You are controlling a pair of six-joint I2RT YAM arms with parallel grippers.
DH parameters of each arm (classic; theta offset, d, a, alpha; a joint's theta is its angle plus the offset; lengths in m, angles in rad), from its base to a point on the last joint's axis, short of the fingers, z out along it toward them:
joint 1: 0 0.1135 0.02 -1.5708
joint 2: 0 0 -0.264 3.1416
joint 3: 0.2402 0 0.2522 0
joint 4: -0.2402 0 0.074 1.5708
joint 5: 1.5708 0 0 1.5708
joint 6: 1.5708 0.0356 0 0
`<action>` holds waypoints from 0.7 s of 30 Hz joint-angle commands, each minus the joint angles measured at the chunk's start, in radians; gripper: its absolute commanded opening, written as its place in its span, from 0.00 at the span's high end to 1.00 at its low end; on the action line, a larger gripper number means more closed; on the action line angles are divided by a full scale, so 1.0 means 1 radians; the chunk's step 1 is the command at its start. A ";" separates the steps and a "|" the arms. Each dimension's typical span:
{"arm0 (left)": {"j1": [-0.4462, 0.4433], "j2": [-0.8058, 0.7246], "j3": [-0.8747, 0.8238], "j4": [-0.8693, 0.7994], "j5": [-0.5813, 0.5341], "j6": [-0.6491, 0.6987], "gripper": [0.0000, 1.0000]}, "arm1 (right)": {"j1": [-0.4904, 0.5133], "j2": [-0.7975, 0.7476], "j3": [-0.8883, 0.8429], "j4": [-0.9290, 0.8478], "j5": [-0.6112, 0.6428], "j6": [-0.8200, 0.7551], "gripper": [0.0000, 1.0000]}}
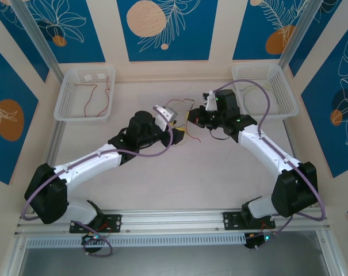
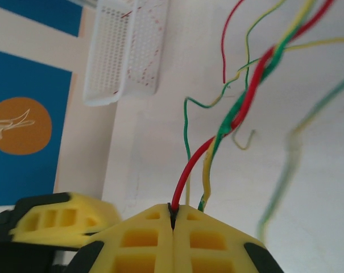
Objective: Untangle the cables
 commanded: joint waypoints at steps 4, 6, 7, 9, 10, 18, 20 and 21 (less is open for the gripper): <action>-0.011 0.054 0.033 0.028 0.071 -0.045 0.65 | 0.015 0.002 -0.003 0.117 -0.040 0.057 1.00; -0.011 0.066 0.034 0.048 0.082 -0.063 0.69 | 0.020 0.004 -0.004 0.129 -0.031 0.089 1.00; -0.010 0.069 0.029 0.065 0.084 -0.077 0.72 | 0.021 0.005 -0.008 0.142 -0.031 0.104 1.00; -0.010 0.076 0.019 0.098 0.074 -0.101 0.80 | 0.024 0.007 -0.014 0.163 -0.045 0.123 1.00; -0.010 0.082 0.019 0.105 0.071 -0.108 0.81 | 0.025 0.011 -0.015 0.174 -0.053 0.128 1.00; -0.009 0.076 0.003 0.143 0.049 -0.126 0.88 | 0.027 0.000 -0.049 0.210 -0.064 0.161 1.00; -0.010 0.080 0.009 0.138 0.044 -0.125 0.69 | 0.031 -0.002 -0.060 0.231 -0.063 0.170 1.00; -0.009 0.084 0.015 0.132 0.044 -0.125 0.65 | 0.033 -0.001 -0.066 0.242 -0.063 0.171 1.00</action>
